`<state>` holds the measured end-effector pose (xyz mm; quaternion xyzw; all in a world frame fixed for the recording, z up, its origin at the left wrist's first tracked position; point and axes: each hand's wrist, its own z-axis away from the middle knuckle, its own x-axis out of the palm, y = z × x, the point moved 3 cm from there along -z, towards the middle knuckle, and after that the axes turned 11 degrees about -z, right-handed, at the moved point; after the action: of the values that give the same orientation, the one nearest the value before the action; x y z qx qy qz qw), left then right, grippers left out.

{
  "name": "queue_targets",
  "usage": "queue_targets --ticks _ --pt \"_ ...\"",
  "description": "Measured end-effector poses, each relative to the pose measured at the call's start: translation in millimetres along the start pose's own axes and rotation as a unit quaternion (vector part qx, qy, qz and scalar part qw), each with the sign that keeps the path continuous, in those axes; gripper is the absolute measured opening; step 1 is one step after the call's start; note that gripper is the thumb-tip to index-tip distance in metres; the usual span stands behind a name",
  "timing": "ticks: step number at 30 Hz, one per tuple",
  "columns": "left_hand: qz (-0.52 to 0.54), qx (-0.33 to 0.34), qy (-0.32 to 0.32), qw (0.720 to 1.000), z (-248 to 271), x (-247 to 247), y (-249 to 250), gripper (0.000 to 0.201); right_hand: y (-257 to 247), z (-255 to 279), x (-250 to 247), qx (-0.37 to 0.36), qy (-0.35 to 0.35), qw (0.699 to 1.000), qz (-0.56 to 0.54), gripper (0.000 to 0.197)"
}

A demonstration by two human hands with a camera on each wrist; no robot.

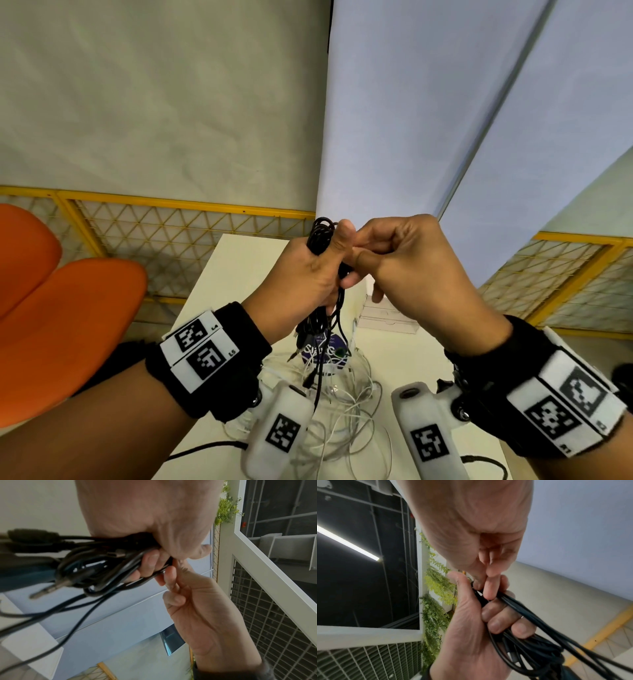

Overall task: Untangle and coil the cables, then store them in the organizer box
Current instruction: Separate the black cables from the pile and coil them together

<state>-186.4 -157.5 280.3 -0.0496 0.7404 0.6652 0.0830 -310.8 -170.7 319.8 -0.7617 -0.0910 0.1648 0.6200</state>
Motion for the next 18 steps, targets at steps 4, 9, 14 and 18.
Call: queue_targets --ticks 4,9,14,18 --pt "-0.018 -0.007 -0.007 1.000 1.2 -1.4 6.9 0.044 -1.9 0.4 1.0 -0.108 -0.004 0.986 0.124 0.037" --pt "0.021 -0.019 -0.045 0.999 1.8 -3.0 13.4 0.035 7.8 -7.0 -7.1 -0.127 -0.015 0.990 0.059 0.021" --pt "0.071 -0.037 -0.036 0.996 -2.4 -5.9 16.9 0.036 22.5 2.4 10.8 -0.043 -0.096 0.993 -0.059 0.010" --pt "0.058 -0.041 -0.036 0.997 -0.1 -3.8 16.7 0.041 22.3 9.7 10.8 0.007 -0.130 0.991 -0.022 0.032"
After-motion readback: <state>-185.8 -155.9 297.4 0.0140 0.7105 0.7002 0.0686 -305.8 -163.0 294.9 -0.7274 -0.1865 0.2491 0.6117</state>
